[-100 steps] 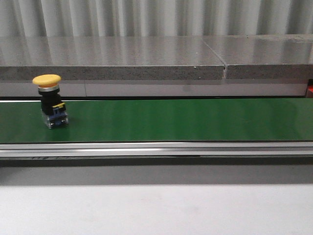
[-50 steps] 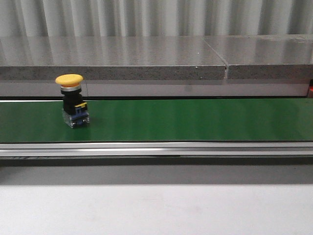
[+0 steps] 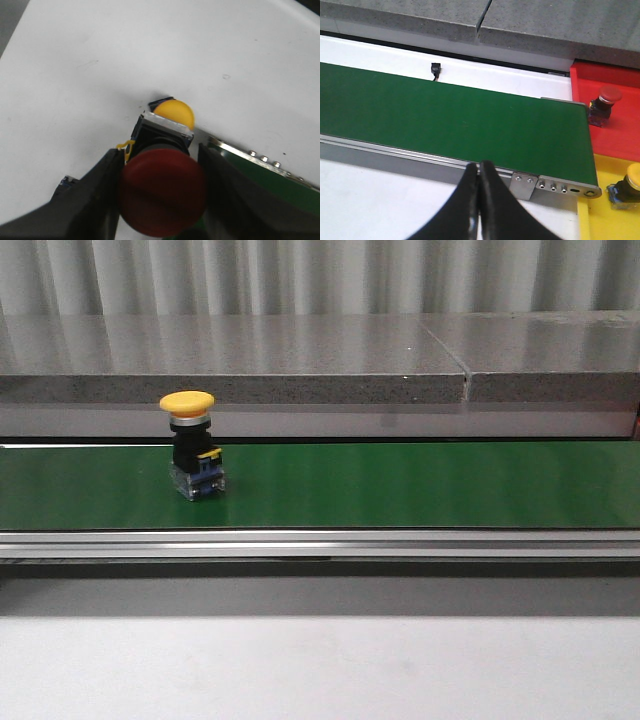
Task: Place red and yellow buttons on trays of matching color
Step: 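Grasp a red-capped button from the pile with the left gripper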
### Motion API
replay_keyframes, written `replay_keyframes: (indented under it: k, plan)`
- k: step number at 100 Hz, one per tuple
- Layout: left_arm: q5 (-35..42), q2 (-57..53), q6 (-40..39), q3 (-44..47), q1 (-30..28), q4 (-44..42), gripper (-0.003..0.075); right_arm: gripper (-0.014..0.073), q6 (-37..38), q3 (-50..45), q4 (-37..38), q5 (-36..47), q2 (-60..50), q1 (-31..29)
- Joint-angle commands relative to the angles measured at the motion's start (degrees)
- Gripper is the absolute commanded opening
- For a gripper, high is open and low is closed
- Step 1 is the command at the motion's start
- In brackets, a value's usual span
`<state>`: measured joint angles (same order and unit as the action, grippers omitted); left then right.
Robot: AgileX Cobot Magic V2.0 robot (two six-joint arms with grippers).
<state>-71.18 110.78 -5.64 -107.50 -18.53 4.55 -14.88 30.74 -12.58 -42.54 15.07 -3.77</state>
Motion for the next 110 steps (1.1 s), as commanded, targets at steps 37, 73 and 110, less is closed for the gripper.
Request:
replay_keyframes:
  k: [37,73,110]
  plan:
    - [6.08,-16.09,2.77,15.15,7.49,0.97,0.0165,-0.005,-0.67,1.21,-0.28,3.93,0.42,-0.13]
    - [10.85,-17.26,2.77,25.62,11.88,0.97,0.0165,-0.005,-0.67,1.21,-0.28,3.93,0.42,-0.13]
    - [11.21,-15.98,2.77,27.7,11.88,0.97,0.0215,-0.005,-0.67,1.21,-0.28,3.93,0.42,-0.13]
